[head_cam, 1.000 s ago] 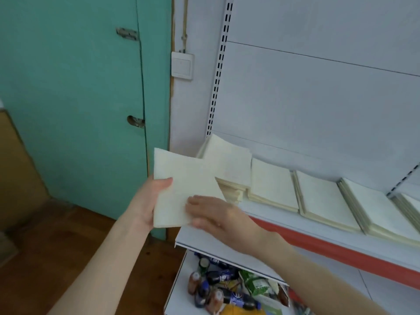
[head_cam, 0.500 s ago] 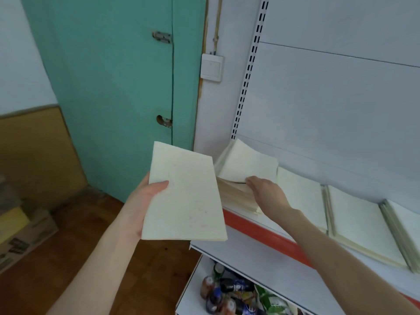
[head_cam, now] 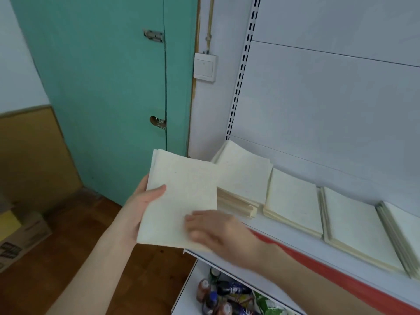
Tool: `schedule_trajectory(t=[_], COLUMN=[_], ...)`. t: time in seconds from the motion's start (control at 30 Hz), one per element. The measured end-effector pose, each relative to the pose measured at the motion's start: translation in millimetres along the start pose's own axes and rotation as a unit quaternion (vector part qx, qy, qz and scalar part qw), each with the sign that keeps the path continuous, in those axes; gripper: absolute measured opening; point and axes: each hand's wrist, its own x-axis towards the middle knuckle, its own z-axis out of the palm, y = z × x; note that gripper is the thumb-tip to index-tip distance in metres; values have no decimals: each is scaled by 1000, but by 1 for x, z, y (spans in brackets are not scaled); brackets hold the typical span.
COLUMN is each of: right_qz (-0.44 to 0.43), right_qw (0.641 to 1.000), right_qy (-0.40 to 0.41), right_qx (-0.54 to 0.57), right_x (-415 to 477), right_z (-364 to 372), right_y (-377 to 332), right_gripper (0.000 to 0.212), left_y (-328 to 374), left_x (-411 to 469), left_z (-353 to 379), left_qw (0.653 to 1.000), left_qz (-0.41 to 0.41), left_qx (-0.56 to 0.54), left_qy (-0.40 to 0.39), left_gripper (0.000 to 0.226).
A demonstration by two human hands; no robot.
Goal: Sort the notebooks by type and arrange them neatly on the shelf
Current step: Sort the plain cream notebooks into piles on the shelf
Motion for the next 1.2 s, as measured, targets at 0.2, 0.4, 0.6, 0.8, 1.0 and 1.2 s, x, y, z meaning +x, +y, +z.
schedule_trajectory(t=[0.2, 0.4, 0.6, 0.8, 1.0, 1.2], right_qz=[327, 321, 276, 30, 168, 463], right_qw=[922, 937, 937, 981, 980, 778], right_qy=[-63, -15, 212, 56, 100, 298], right_qx=[-197, -140, -16, -181, 36, 301], right_x=[16, 8, 11, 2, -3, -23], right_z=[-31, -24, -32, 32, 5, -40], right_y=[90, 91, 29, -22, -30, -10], right_gripper=[61, 41, 39, 42, 52, 49], left_y=[6, 11, 6, 13, 9, 10], left_x=[-4, -9, -14, -16, -12, -2], left_z=[-14, -19, -16, -5, 5, 62], left_qw=[1000, 999, 999, 998, 999, 996], left_qz=[24, 38, 31, -17, 40, 61], left_qx=[-11, 17, -21, -23, -29, -27], left_qy=[16, 31, -12, -58, -7, -63], left_gripper=[72, 83, 51, 82, 46, 35])
